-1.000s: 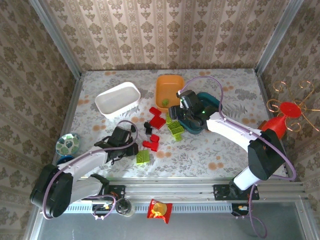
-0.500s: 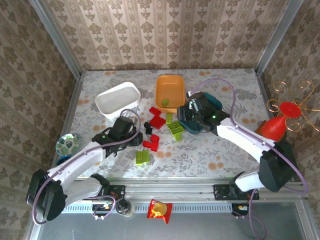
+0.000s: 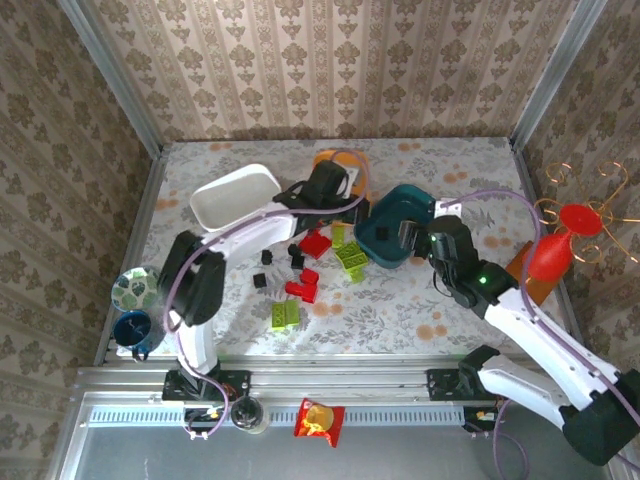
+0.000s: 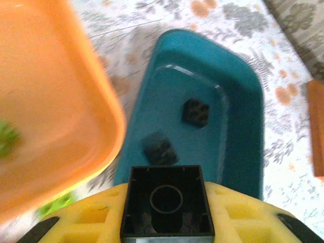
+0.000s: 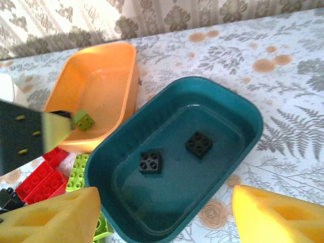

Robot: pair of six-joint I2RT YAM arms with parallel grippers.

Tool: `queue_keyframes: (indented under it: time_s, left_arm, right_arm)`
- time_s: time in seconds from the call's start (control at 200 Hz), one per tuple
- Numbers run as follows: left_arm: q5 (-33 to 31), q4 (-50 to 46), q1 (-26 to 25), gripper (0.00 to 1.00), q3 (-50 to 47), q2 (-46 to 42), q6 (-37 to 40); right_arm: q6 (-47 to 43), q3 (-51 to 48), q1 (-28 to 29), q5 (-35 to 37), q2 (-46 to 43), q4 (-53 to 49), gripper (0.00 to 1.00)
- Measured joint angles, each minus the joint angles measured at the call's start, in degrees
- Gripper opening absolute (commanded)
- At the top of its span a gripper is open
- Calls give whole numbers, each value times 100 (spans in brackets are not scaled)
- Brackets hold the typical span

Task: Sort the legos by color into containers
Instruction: Place the lego in the container.

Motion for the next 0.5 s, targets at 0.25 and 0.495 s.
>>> queue_keyframes:
  time_s: [0.25, 0.495]
  left_arm:
    - [564, -127, -404, 39, 1401, 1478, 13]
    - [675, -236, -393, 65, 1338, 1679, -52]
  right_arm:
    - [0, -37, -11, 254, -391, -170, 72]
    - [0, -46, -11, 245, -319, -190, 78]
